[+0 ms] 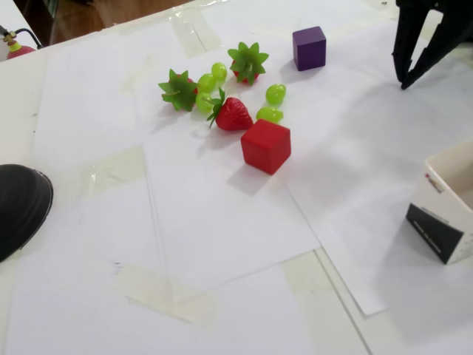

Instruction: Put the purple cube on top of the red cube

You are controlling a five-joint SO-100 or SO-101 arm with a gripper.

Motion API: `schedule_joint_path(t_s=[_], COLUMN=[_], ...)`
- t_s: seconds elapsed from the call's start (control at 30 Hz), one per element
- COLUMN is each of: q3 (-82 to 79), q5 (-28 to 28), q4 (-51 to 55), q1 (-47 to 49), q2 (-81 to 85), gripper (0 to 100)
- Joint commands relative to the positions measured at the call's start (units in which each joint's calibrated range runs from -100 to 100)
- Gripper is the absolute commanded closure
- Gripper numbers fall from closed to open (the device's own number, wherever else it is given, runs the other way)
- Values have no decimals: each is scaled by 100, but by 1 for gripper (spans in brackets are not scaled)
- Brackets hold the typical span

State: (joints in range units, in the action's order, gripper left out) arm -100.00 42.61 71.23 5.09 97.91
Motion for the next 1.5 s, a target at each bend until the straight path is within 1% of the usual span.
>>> schedule_joint_path(t_s=[0.0,0.17,0.4,0.57,0.67,0.77,0.87,1.07,1.13,1.27,1.47], q3=[318,1618,3991,5373,6127,6936,7673,7827,7900,7964,8536], q5=[190,205,195,156,93,-93,-186,-73,-49,-59,-166], q4=[-423,-170,100,426,688,974,1415,1742,1758,1701,1766], q1=[-90,-274,-561,-958,-1237,-1487,-1686,-1774,-1759,-1811,-1987], q2=[-118,-720,-2379,-3557,-4073,-4632,-5303,-6076,-6584,-7203,-8355], gripper=[100,100,100,100,100,100,100,100,100,100,100])
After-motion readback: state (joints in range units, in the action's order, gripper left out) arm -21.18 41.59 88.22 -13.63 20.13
